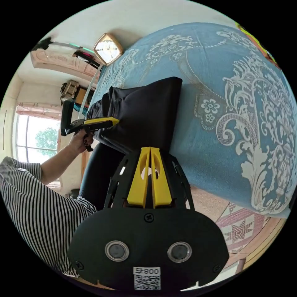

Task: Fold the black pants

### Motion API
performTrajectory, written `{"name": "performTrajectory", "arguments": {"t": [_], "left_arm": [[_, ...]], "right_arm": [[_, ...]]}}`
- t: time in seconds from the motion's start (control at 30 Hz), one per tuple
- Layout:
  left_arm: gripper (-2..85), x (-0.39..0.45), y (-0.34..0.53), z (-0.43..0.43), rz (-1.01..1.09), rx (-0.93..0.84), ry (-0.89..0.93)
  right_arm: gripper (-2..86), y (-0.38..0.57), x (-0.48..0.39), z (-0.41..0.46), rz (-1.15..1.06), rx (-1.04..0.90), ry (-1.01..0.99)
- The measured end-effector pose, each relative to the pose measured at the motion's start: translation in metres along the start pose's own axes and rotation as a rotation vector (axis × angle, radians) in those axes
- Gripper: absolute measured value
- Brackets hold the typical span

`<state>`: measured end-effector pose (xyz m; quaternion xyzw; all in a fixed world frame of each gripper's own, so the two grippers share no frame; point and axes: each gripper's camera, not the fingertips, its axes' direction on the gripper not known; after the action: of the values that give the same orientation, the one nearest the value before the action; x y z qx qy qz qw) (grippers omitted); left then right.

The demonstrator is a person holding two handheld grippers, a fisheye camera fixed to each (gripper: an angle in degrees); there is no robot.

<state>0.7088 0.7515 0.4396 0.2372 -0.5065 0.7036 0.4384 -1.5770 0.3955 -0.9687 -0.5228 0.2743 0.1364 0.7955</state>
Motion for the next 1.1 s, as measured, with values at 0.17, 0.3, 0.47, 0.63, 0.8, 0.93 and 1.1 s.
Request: {"name": "performTrajectory", "arguments": {"t": [0.17,0.3,0.47,0.63,0.8,0.93,1.1], "left_arm": [[2.5,0.086,0.000,-0.034,0.153,0.071,0.078],[7.2,0.166,0.000,-0.026,0.359,0.027,0.042],[9.8,0.252,0.003,-0.008,0.526,-0.042,-0.143],[4.5,0.286,0.017,-0.016,0.544,0.004,-0.316],[2.2,0.294,0.028,-0.040,0.485,0.044,-0.276],[1.5,0.297,0.043,-0.059,0.474,0.082,-0.255],[1.3,0.297,0.061,-0.071,0.478,0.097,-0.270]], "right_arm": [[0.1,0.016,0.043,-0.028,0.094,0.127,-0.078],[0.4,0.029,0.092,-0.034,0.186,0.133,-0.140],[1.1,0.038,0.129,-0.026,0.230,0.106,-0.220],[2.1,0.034,0.155,-0.029,0.220,0.093,-0.285],[5.0,0.020,0.181,-0.060,0.204,0.175,-0.277],[7.8,-0.026,0.199,-0.069,0.182,0.180,-0.289],[8.2,-0.078,0.213,-0.064,0.201,0.167,-0.364]]}}
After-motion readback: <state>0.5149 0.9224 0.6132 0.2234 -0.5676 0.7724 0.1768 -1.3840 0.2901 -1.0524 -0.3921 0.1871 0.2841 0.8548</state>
